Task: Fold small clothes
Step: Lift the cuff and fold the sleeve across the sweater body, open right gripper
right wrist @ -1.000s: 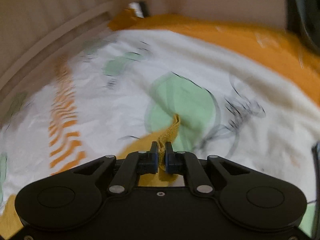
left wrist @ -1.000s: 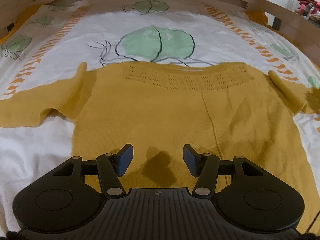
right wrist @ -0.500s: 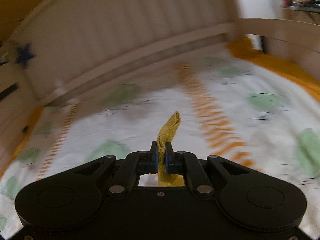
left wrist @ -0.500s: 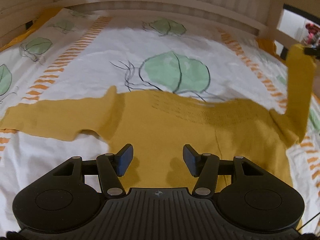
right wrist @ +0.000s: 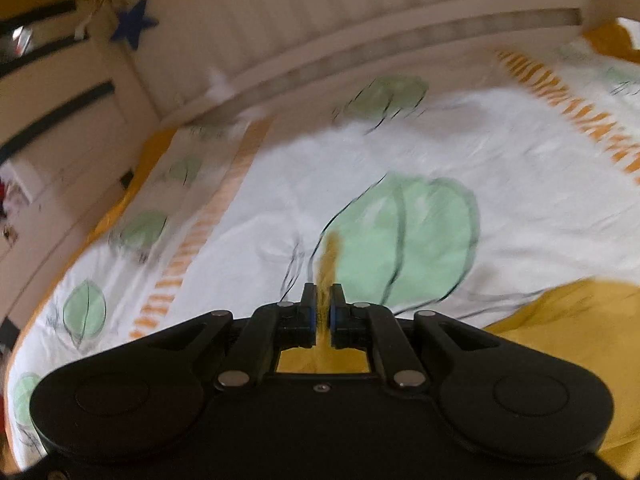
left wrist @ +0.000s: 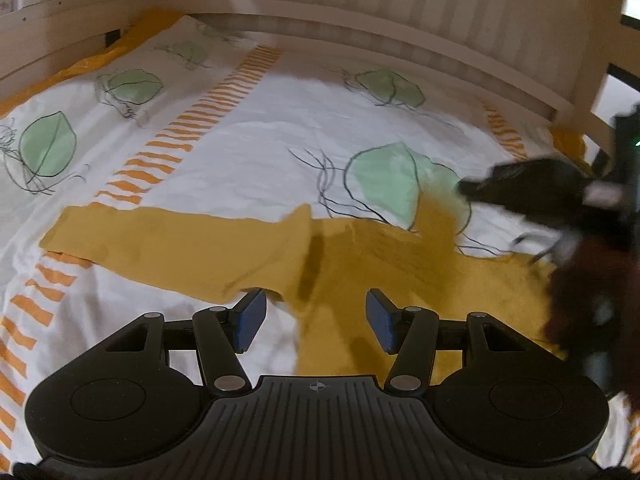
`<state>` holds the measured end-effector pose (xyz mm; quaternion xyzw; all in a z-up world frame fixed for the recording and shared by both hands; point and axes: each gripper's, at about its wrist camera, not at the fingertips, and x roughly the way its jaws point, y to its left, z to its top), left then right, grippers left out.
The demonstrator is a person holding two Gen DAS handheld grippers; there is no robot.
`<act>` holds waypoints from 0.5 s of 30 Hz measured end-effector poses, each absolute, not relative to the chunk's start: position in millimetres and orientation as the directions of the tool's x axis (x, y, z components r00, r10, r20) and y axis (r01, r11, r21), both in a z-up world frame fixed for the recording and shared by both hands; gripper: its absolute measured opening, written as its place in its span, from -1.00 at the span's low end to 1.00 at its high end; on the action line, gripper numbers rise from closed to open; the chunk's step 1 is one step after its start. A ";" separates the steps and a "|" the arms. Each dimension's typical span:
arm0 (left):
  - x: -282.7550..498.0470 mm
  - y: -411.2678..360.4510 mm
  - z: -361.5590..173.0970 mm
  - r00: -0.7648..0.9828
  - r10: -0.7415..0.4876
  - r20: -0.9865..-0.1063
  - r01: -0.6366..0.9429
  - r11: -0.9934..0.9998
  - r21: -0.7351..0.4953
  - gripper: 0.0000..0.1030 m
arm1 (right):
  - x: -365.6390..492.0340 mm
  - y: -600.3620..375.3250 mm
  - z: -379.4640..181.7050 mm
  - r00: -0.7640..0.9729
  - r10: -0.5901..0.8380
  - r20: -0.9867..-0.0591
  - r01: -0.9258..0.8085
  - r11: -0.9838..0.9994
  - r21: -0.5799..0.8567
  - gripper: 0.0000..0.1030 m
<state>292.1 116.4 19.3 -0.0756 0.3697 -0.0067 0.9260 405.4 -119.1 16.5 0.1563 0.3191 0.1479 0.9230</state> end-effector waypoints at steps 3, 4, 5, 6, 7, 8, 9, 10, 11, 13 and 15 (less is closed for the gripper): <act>295.1 122.0 18.7 0.726 -0.061 -0.685 -0.059 0.987 -0.150 0.04 | 408.5 -89.4 -6.5 0.730 0.393 -0.560 -0.198 0.905 0.377 -0.58; 294.8 123.8 18.3 0.725 -0.065 -0.686 -0.059 0.986 -0.156 0.04 | 407.6 -82.4 -12.6 0.721 0.404 -0.563 -0.205 0.901 0.384 -0.53; 295.5 125.7 17.4 0.720 -0.074 -0.690 -0.060 0.984 -0.168 0.04 | 407.3 -76.9 -19.1 0.711 0.418 -0.566 -0.212 0.894 0.394 -0.50; 296.7 127.6 16.2 0.716 -0.086 -0.693 -0.059 0.981 -0.183 0.05 | 406.4 -73.5 -24.2 0.698 0.432 -0.571 -0.218 0.888 0.405 -0.17; 297.7 130.0 15.0 0.710 -0.101 -0.697 -0.059 0.978 -0.202 0.04 | 401.8 -71.7 -27.4 0.692 0.441 -0.572 -0.223 0.884 0.412 0.17; 298.4 132.3 13.7 0.706 -0.114 -0.699 -0.059 0.974 -0.218 0.04 | 399.8 -71.6 -30.4 0.690 0.446 -0.570 -0.231 0.882 0.411 0.29; 298.5 134.7 12.2 0.702 -0.129 -0.701 -0.060 0.969 -0.239 0.04 | 396.1 -73.3 -31.6 0.692 0.448 -0.566 -0.240 0.882 0.405 0.32; 299.1 137.0 10.5 0.698 -0.144 -0.702 -0.062 0.964 -0.260 0.05 | 391.3 -78.1 -32.4 0.694 0.443 -0.567 -0.246 0.887 0.392 0.32; 299.3 138.9 8.9 0.695 -0.158 -0.702 -0.064 0.958 -0.279 0.05 | 387.0 -84.4 -32.5 0.695 0.437 -0.571 -0.251 0.892 0.377 0.32; 300.2 140.9 5.3 0.689 -0.174 -0.703 -0.072 0.949 -0.305 0.05 | 376.5 -100.2 -31.8 0.700 0.421 -0.577 -0.253 0.902 0.351 0.32; 300.5 139.5 3.1 0.688 -0.175 -0.705 -0.075 0.948 -0.308 0.04 | 363.1 -121.5 -31.9 0.706 0.400 -0.584 -0.246 0.912 0.328 0.32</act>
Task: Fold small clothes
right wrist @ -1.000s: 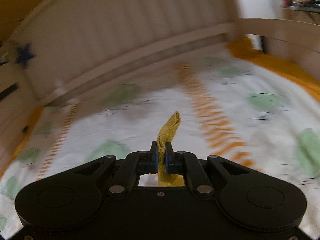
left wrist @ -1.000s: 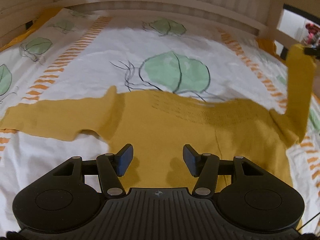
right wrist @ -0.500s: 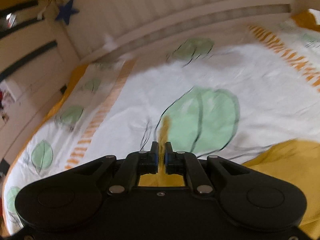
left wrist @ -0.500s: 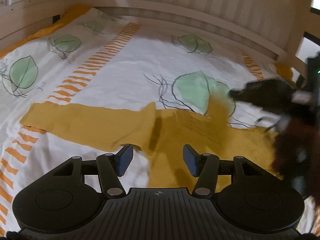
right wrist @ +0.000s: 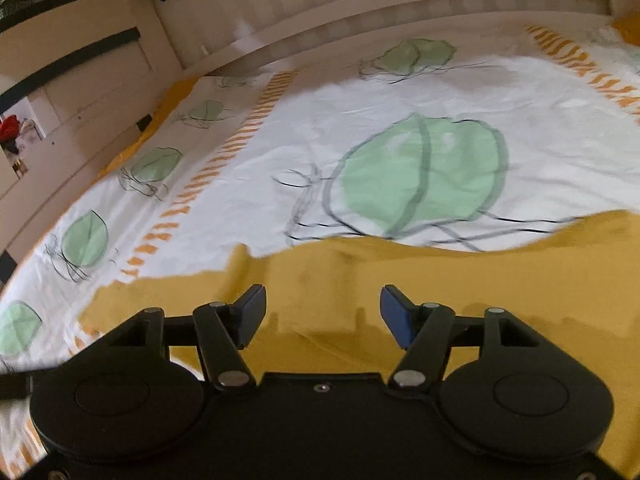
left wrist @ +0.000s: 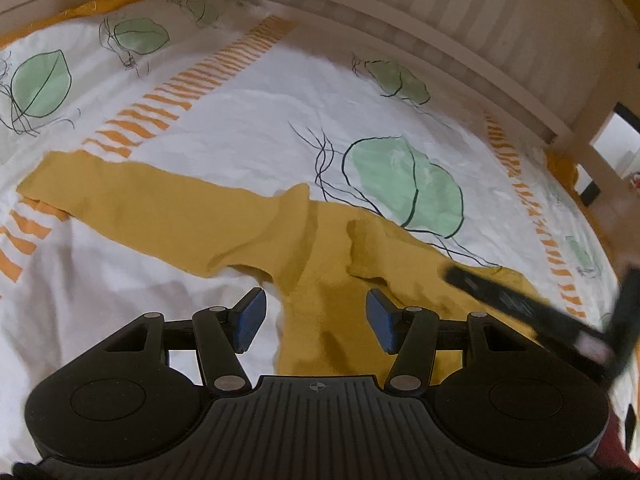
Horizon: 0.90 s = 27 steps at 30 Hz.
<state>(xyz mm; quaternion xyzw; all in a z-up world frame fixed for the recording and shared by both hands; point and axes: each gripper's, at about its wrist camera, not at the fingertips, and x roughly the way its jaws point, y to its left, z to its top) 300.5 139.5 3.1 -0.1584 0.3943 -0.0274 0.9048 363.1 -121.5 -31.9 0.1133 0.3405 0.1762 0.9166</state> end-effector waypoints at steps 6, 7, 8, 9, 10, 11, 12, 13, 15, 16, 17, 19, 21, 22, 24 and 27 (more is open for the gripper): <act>303.3 124.1 -7.0 0.680 -0.158 -0.716 -0.061 0.961 -0.270 0.04 | 320.5 -184.5 -37.5 0.700 0.304 -0.646 -0.209 0.953 0.221 0.33; 303.5 120.7 -9.5 0.679 -0.156 -0.717 -0.056 0.963 -0.262 0.04 | 314.3 -193.6 -38.7 0.697 0.286 -0.657 -0.199 0.958 0.206 0.35; 304.1 116.7 -12.3 0.679 -0.153 -0.718 -0.049 0.966 -0.252 0.04 | 307.0 -203.3 -40.9 0.695 0.270 -0.666 -0.190 0.963 0.192 0.36; 305.0 112.3 -15.4 0.680 -0.151 -0.718 -0.040 0.970 -0.241 0.04 | 301.3 -211.2 -42.9 0.693 0.256 -0.673 -0.183 0.967 0.180 0.40; 306.2 108.8 -18.2 0.682 -0.149 -0.716 -0.031 0.972 -0.232 0.04 | 296.8 -217.8 -45.4 0.691 0.241 -0.681 -0.177 0.970 0.165 0.43; 307.5 104.6 -21.9 0.686 -0.147 -0.713 -0.019 0.975 -0.219 0.04 | 292.5 -223.1 -48.9 0.688 0.221 -0.691 -0.171 0.975 0.142 0.44; 308.3 101.2 -25.3 0.693 -0.149 -0.706 -0.005 0.977 -0.212 0.04 | 289.3 -226.5 -52.1 0.685 0.204 -0.699 -0.168 0.978 0.120 0.45; 309.9 97.9 -28.9 0.700 -0.158 -0.696 0.014 0.978 -0.208 0.04 | 287.0 -228.5 -55.5 0.682 0.188 -0.707 -0.166 0.981 0.101 0.45; 315.8 91.4 -37.7 0.704 -0.187 -0.685 0.055 0.976 -0.211 0.05 | 281.5 -234.3 -62.1 0.683 0.170 -0.710 -0.163 0.983 0.078 0.50; 320.7 89.7 -42.5 0.695 -0.204 -0.690 0.067 0.973 -0.221 0.05 | 279.4 -235.2 -64.5 0.686 0.163 -0.709 -0.164 0.984 0.067 0.54; 327.1 89.1 -47.7 0.679 -0.223 -0.700 0.069 0.968 -0.241 0.05 | 278.2 -236.6 -66.8 0.684 0.155 -0.713 -0.166 0.985 0.055 0.56; 340.3 88.8 -57.3 0.651 -0.254 -0.716 0.053 0.955 -0.291 0.05 | 281.3 -233.3 -67.8 0.662 0.154 -0.734 -0.191 0.981 0.033 0.58; 351.0 87.5 -61.5 0.644 -0.258 -0.721 0.042 0.952 -0.303 0.05 | 281.3 -232.7 -66.9 0.665 0.177 -0.726 -0.226 0.974 0.031 0.65; 356.1 85.8 -62.4 0.646 -0.256 -0.719 0.043 0.953 -0.301 0.05 | 282.1 -230.7 -65.8 0.664 0.184 -0.725 -0.239 0.971 0.027 0.66; 366.1 81.3 -63.5 0.650 -0.264 -0.713 0.056 0.952 -0.302 0.05 | 283.1 -228.3 -64.9 0.662 0.202 -0.722 -0.271 0.962 0.021 0.66; 379.5 76.0 -68.5 0.632 -0.318 -0.707 0.064 0.930 -0.362 0.05 | 283.9 -228.4 -64.1 0.665 0.210 -0.716 -0.283 0.959 0.018 0.67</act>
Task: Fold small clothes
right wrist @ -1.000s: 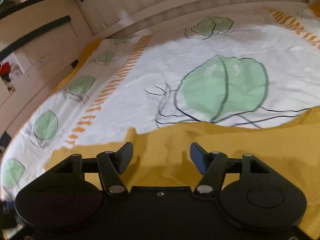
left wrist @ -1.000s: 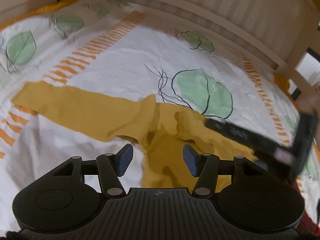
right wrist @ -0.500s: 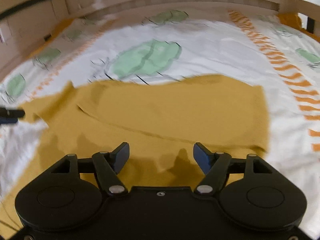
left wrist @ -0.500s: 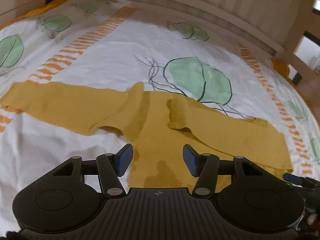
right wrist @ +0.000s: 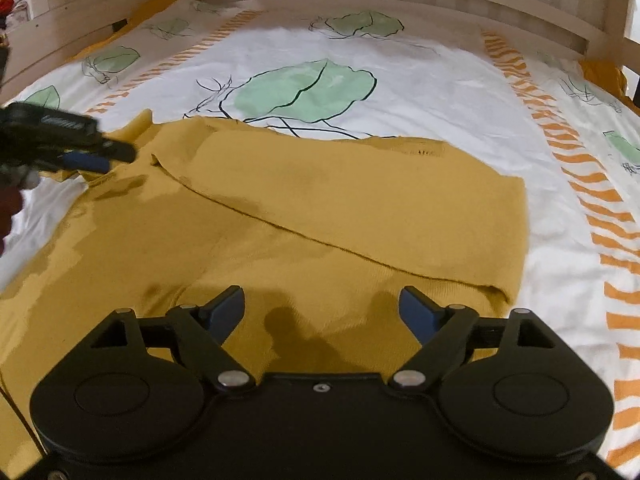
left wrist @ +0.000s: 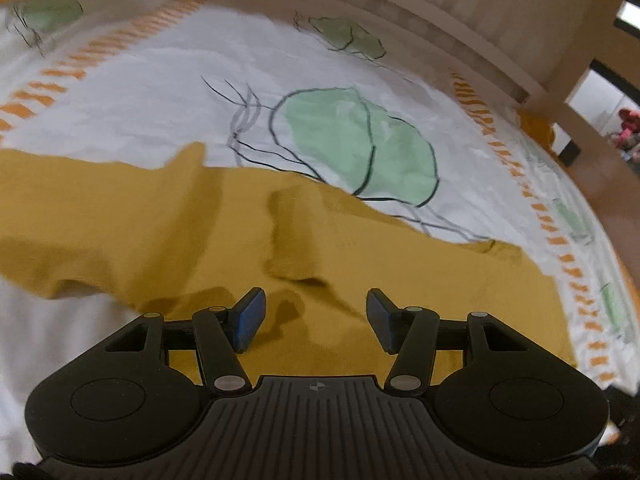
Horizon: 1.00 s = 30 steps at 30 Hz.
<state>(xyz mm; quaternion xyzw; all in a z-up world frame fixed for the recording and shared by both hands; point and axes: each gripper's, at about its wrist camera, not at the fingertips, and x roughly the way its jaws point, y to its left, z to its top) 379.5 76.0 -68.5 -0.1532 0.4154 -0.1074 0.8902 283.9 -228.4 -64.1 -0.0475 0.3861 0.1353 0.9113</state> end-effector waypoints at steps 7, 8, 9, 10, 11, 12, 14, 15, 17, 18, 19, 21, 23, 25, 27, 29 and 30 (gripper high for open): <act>409.4 70.6 -93.1 0.579 -0.368 -0.727 -0.035 0.880 -0.474 0.05 | 284.7 -229.0 -62.4 0.649 0.252 -0.718 -0.286 0.955 0.077 0.67; 412.0 71.1 -94.8 0.585 -0.361 -0.727 -0.052 0.877 -0.477 0.05 | 284.1 -228.3 -62.1 0.647 0.256 -0.718 -0.291 0.954 0.078 0.67; 413.9 71.5 -95.0 0.597 -0.353 -0.721 -0.062 0.875 -0.480 0.05 | 283.9 -227.6 -61.6 0.645 0.260 -0.719 -0.294 0.952 0.081 0.67; 415.4 71.6 -94.6 0.610 -0.342 -0.715 -0.071 0.875 -0.479 0.06 | 283.4 -227.7 -61.3 0.644 0.263 -0.718 -0.295 0.952 0.084 0.67; 416.1 71.5 -93.8 0.621 -0.328 -0.712 -0.080 0.877 -0.474 0.06 | 284.0 -227.7 -60.7 0.643 0.266 -0.718 -0.294 0.952 0.088 0.67; 417.5 70.9 -93.4 0.634 -0.311 -0.708 -0.090 0.880 -0.466 0.06 | 284.1 -228.2 -60.4 0.642 0.270 -0.718 -0.296 0.951 0.094 0.67; 420.1 68.9 -92.9 0.651 -0.280 -0.706 -0.102 0.889 -0.447 0.03 | 284.7 -228.8 -60.1 0.639 0.278 -0.717 -0.296 0.950 0.104 0.67; 422.1 66.4 -92.5 0.652 -0.259 -0.712 -0.108 0.898 -0.426 -0.04 | 285.2 -229.0 -60.3 0.638 0.279 -0.718 -0.293 0.950 0.108 0.67; 421.6 61.7 -90.9 0.670 -0.209 -0.713 -0.115 0.919 -0.377 -0.40 | 285.9 -228.9 -60.6 0.634 0.280 -0.721 -0.290 0.950 0.113 0.67; 419.5 60.6 -89.3 0.688 -0.184 -0.702 -0.123 0.924 -0.363 -0.58 | 285.7 -228.9 -60.7 0.633 0.281 -0.721 -0.291 0.950 0.115 0.67; 416.5 60.5 -87.1 0.704 -0.167 -0.690 -0.131 0.925 -0.358 -0.79 | 285.3 -229.2 -61.0 0.632 0.282 -0.722 -0.291 0.950 0.116 0.67; 409.4 62.9 -80.4 0.720 -0.181 -0.669 -0.122 0.917 -0.380 -0.83 | 285.2 -229.4 -61.5 0.631 0.281 -0.723 -0.290 0.950 0.116 0.67; 394.9 67.2 -70.5 0.753 -0.173 -0.635 -0.119 0.913 -0.390 -0.84 | 284.9 -229.6 -61.1 0.630 0.280 -0.724 -0.287 0.951 0.118 0.67; 384.7 68.7 -62.9 0.773 -0.140 -0.618 -0.114 0.929 -0.353 -0.84 | 285.4 -229.9 -60.5 0.629 0.282 -0.725 -0.287 0.950 0.121 0.67; 380.7 69.5 -62.0 0.773 -0.088 -0.628 -0.135 0.945 -0.298 -0.84 | 285.8 -230.2 -59.6 0.629 0.283 -0.724 -0.287 0.950 0.122 0.67; 383.0 71.3 -65.8 0.767 -0.047 -0.640 -0.162 0.951 -0.265 -0.83 | 286.5 -229.9 -59.6 0.629 0.284 -0.724 -0.288 0.950 0.123 0.67; 387.1 71.5 -69.7 0.745 -0.042 -0.666 -0.165 0.955 -0.245 -0.80 | 286.8 -229.6 -59.8 0.628 0.283 -0.725 -0.287 0.950 0.122 0.67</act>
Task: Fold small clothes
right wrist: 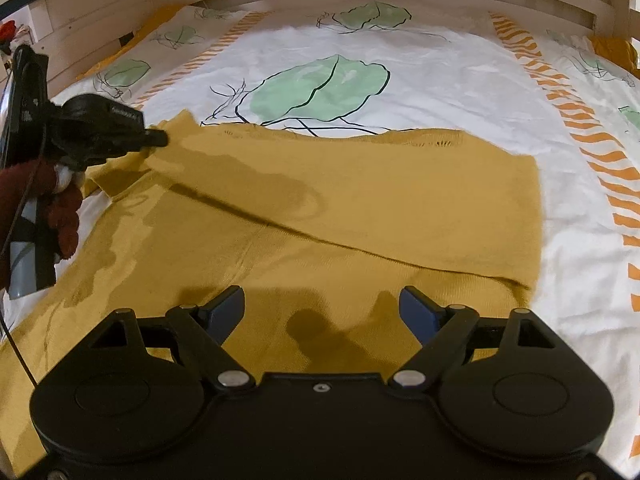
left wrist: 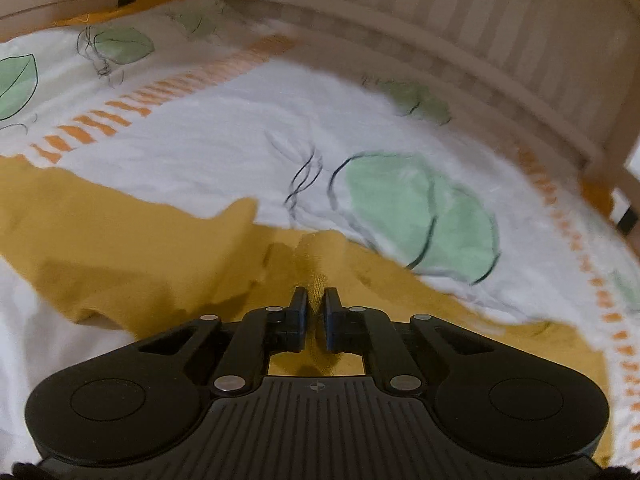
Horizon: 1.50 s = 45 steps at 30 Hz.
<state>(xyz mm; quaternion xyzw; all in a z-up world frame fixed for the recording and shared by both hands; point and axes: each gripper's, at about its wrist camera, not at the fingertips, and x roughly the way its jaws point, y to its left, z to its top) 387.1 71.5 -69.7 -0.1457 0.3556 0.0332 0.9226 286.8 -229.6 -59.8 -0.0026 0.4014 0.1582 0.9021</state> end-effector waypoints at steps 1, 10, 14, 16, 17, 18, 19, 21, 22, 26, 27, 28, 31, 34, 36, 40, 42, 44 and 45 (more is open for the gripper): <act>391.8 72.0 -75.3 0.712 -0.046 -0.701 -0.163 0.960 -0.228 -0.79 | 286.3 -229.3 -60.1 0.627 0.280 -0.727 -0.286 0.951 0.120 0.67; 395.0 77.8 -91.9 0.691 -0.086 -0.718 -0.079 0.978 -0.193 -0.53 | 287.4 -229.3 -66.2 0.607 0.256 -0.752 -0.273 0.956 0.105 0.67; 387.0 82.9 -85.3 0.733 -0.074 -0.676 -0.092 0.974 -0.206 -0.45 | 287.6 -231.2 -69.2 0.593 0.256 -0.763 -0.267 0.957 0.113 0.67; 382.6 81.7 -78.1 0.779 -0.028 -0.626 -0.107 0.978 -0.177 -0.33 | 288.1 -232.2 -69.9 0.590 0.259 -0.765 -0.265 0.957 0.119 0.67; 380.1 82.3 -73.6 0.802 -0.008 -0.597 -0.114 0.979 -0.166 -0.33 | 288.1 -232.4 -69.7 0.590 0.260 -0.765 -0.263 0.957 0.122 0.67; 379.9 83.5 -70.2 0.814 0.015 -0.580 -0.127 0.980 -0.154 -0.31 | 287.8 -232.6 -69.4 0.590 0.261 -0.764 -0.262 0.957 0.124 0.67; 381.0 85.1 -67.8 0.816 0.033 -0.577 -0.142 0.979 -0.144 -0.31 | 287.7 -232.9 -69.0 0.591 0.262 -0.763 -0.261 0.957 0.127 0.67; 386.2 89.8 -66.6 0.792 0.010 -0.610 -0.138 0.977 -0.163 -0.31 | 287.5 -233.6 -68.7 0.590 0.266 -0.762 -0.260 0.956 0.133 0.67; 386.5 92.5 -67.2 0.778 -0.010 -0.628 -0.136 0.973 -0.185 -0.31 | 288.1 -233.3 -68.8 0.589 0.267 -0.763 -0.259 0.956 0.135 0.67; 376.0 100.7 -72.9 0.742 -0.096 -0.664 -0.127 0.952 -0.279 -0.31 | 288.0 -231.8 -68.3 0.587 0.270 -0.763 -0.262 0.955 0.137 0.68; 374.0 102.0 -75.9 0.728 -0.115 -0.676 -0.125 0.947 -0.296 -0.31 | 287.9 -231.6 -67.7 0.588 0.272 -0.762 -0.263 0.955 0.138 0.68; 373.0 103.0 -78.9 0.715 -0.132 -0.687 -0.126 0.942 -0.311 -0.31 | 287.7 -231.7 -67.1 0.589 0.273 -0.760 -0.263 0.955 0.140 0.68; 374.7 105.6 -88.1 0.686 -0.160 -0.710 -0.140 0.929 -0.344 -0.31 | 286.7 -229.8 -65.8 0.591 0.277 -0.758 -0.266 0.954 0.141 0.68; 379.4 104.9 -93.2 0.680 -0.150 -0.718 -0.154 0.928 -0.340 -0.31 | 285.7 -228.5 -65.3 0.589 0.279 -0.758 -0.271 0.952 0.140 0.68; 380.1 106.2 -93.5 0.680 -0.148 -0.718 -0.162 0.925 -0.344 -0.31 | 285.3 -228.5 -64.3 0.589 0.280 -0.758 -0.273 0.952 0.140 0.68; 381.8 111.8 -95.3 0.701 -0.154 -0.697 -0.197 0.897 -0.396 -0.52 | 285.1 -228.2 -63.4 0.591 0.280 -0.756 -0.270 0.952 0.141 0.68; 377.1 112.9 -92.1 0.728 -0.116 -0.676 -0.215 0.897 -0.385 -0.91 | 285.3 -227.2 -63.4 0.591 0.279 -0.757 -0.270 0.953 0.140 0.68; 365.9 110.4 -83.0 0.776 -0.063 -0.627 -0.210 0.912 -0.352 -0.91 | 285.3 -227.1 -63.3 0.590 0.281 -0.757 -0.273 0.952 0.141 0.68; 360.3 108.9 -79.3 0.793 -0.053 -0.607 -0.195 0.922 -0.335 -0.91 | 285.4 -227.0 -63.0 0.590 0.282 -0.756 -0.274 0.951 0.142 0.68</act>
